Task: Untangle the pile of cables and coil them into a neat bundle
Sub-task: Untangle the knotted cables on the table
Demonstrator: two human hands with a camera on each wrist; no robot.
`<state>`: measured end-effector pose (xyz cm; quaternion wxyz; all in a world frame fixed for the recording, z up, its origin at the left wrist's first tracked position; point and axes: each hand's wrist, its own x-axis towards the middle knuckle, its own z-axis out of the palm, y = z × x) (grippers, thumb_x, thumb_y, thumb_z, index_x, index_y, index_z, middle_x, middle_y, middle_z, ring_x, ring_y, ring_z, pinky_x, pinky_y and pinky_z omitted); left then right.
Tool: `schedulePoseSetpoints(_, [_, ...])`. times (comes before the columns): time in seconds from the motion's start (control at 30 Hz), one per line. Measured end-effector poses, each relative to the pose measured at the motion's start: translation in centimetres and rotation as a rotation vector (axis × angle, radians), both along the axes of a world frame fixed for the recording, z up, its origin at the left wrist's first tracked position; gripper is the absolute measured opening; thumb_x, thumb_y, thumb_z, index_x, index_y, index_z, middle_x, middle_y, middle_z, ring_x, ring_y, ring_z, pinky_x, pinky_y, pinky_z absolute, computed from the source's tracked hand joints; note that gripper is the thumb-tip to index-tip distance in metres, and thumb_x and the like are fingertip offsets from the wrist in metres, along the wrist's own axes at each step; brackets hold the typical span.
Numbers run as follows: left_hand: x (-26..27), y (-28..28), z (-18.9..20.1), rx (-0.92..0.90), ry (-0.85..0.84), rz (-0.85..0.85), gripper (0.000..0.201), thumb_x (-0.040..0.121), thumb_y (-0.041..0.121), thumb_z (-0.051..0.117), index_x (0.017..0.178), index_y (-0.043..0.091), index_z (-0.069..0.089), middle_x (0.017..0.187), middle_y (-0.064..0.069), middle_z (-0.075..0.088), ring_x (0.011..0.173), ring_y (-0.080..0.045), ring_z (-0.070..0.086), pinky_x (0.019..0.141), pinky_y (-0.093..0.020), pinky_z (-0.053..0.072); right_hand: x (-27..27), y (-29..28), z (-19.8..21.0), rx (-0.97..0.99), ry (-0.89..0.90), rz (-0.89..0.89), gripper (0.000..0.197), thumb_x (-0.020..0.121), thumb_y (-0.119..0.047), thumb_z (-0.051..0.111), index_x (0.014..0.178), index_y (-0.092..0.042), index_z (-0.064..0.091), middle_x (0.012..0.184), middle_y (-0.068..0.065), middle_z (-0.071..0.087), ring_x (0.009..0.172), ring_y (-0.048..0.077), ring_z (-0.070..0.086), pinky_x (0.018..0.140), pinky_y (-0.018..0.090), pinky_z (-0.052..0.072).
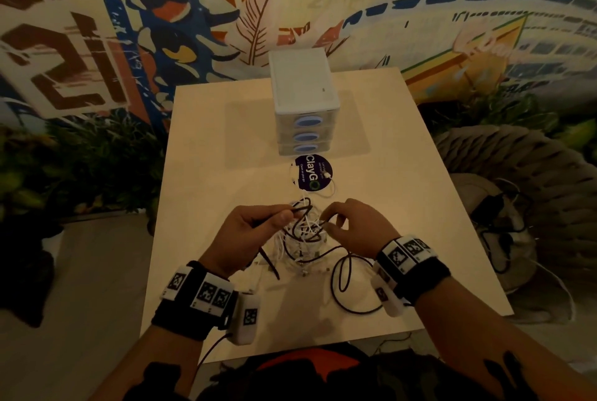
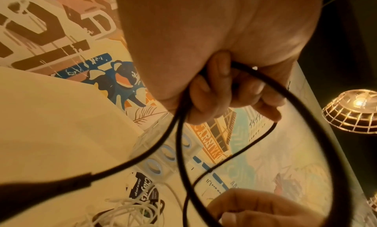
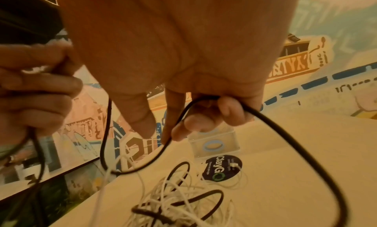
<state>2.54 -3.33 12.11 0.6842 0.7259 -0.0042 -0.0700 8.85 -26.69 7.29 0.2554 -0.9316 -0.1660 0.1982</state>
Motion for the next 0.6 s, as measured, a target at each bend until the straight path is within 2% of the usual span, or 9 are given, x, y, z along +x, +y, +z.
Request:
schedulePoseSetpoints(0.03, [0.0, 0.1, 0.0, -0.052, -0.012, 0.025, 0.021, 0.098, 0.015, 0.065, 0.109, 0.000, 0.076, 0.052, 0.018, 0.058, 0.052, 0.004, 0.054, 0.057, -0.010, 0.042, 0.4, -0.2, 0.1, -0.023, -0.010, -0.022, 0.022, 0.099, -0.039, 0.055, 0.114, -0.033, 0.069, 0.097, -0.001, 0.059, 0.092, 0.019, 0.059, 0.084, 0.035, 0.048])
schedulePoseSetpoints(0.07, [0.0, 0.4, -0.1, -0.102, -0.016, 0.054, 0.029, 0.094, 0.033, 0.071, 0.105, 0.007, 0.080, 0.050, 0.016, 0.048, 0.048, 0.000, 0.042, 0.052, -0.015, 0.035, 0.8, -0.6, 0.2, -0.038, -0.015, -0.049, 0.023, 0.101, -0.035, 0.052, 0.113, -0.031, 0.071, 0.100, 0.002, 0.060, 0.093, 0.021, 0.059, 0.084, 0.035, 0.047])
schedulePoseSetpoints(0.1, [0.1, 0.8, -0.3, -0.146, -0.012, 0.087, 0.038, 0.085, 0.051, 0.075, 0.100, 0.016, 0.082, 0.052, 0.013, 0.041, 0.048, -0.005, 0.034, 0.050, -0.019, 0.030, 1.2, -1.2, 0.2, -0.046, -0.013, -0.089, 0.025, 0.102, -0.032, 0.050, 0.113, -0.028, 0.072, 0.101, 0.004, 0.061, 0.094, 0.023, 0.060, 0.082, 0.035, 0.046])
schedulePoseSetpoints(0.17, [0.4, 1.6, -0.6, -0.235, -0.021, 0.183, 0.052, 0.073, 0.066, 0.079, 0.095, 0.019, 0.081, 0.054, 0.008, 0.036, 0.049, -0.008, 0.029, 0.050, -0.023, 0.027, 1.9, -2.7, 0.1, -0.058, -0.024, -0.192, 0.024, 0.102, -0.029, 0.049, 0.109, -0.026, 0.072, 0.100, 0.005, 0.061, 0.095, 0.026, 0.061, 0.080, 0.034, 0.045])
schedulePoseSetpoints(0.27, [0.6, 2.3, -0.5, -0.250, -0.045, 0.256, 0.055, 0.068, 0.069, 0.080, 0.092, 0.020, 0.082, 0.059, -0.004, 0.039, 0.050, -0.010, 0.029, 0.051, -0.027, 0.024, 2.3, -4.8, 0.0, -0.129, -0.060, -0.280, 0.022, 0.100, -0.029, 0.050, 0.103, -0.028, 0.072, 0.097, 0.005, 0.059, 0.097, 0.030, 0.061, 0.083, 0.040, 0.049])
schedulePoseSetpoints(0.43, [0.6, 1.3, 0.0, -0.082, -0.073, 0.196, 0.029, 0.085, 0.055, 0.066, 0.097, 0.034, 0.081, 0.053, 0.006, 0.046, 0.050, -0.011, 0.036, 0.052, -0.024, 0.032, 1.6, -3.4, 1.1, 0.013, -0.005, -0.047, 0.031, 0.102, -0.019, 0.045, 0.112, -0.035, 0.069, 0.098, -0.004, 0.050, 0.091, 0.016, 0.055, 0.080, 0.032, 0.041])
schedulePoseSetpoints(0.47, [0.7, 0.8, 0.2, -0.057, -0.076, 0.176, 0.027, 0.086, 0.053, 0.063, 0.099, 0.036, 0.081, 0.054, 0.003, 0.049, 0.051, -0.013, 0.037, 0.051, -0.027, 0.031, 1.3, -2.7, 1.5, 0.025, 0.013, 0.014, 0.031, 0.102, -0.025, 0.045, 0.115, -0.039, 0.069, 0.097, -0.005, 0.049, 0.089, 0.014, 0.053, 0.079, 0.031, 0.040])
schedulePoseSetpoints(0.53, [0.8, 0.1, 0.5, -0.048, -0.081, 0.148, 0.027, 0.088, 0.052, 0.061, 0.101, 0.038, 0.080, 0.057, -0.002, 0.052, 0.053, -0.018, 0.037, 0.051, -0.028, 0.030, 0.6, -1.1, 1.9, -0.001, 0.031, 0.104, 0.029, 0.098, -0.054, 0.049, 0.113, -0.043, 0.072, 0.095, -0.006, 0.048, 0.089, 0.012, 0.053, 0.077, 0.032, 0.040])
schedulePoseSetpoints(0.6, [0.9, -0.3, 0.8, -0.053, -0.090, 0.134, 0.026, 0.089, 0.050, 0.061, 0.102, 0.038, 0.080, 0.058, -0.004, 0.055, 0.055, -0.025, 0.035, 0.052, -0.025, 0.032, 0.0, 0.1, 1.6, -0.076, 0.024, 0.161, 0.059, 0.076, -0.088, 0.048, 0.108, -0.044, 0.072, 0.094, -0.007, 0.050, 0.090, 0.012, 0.053, 0.077, 0.032, 0.044])
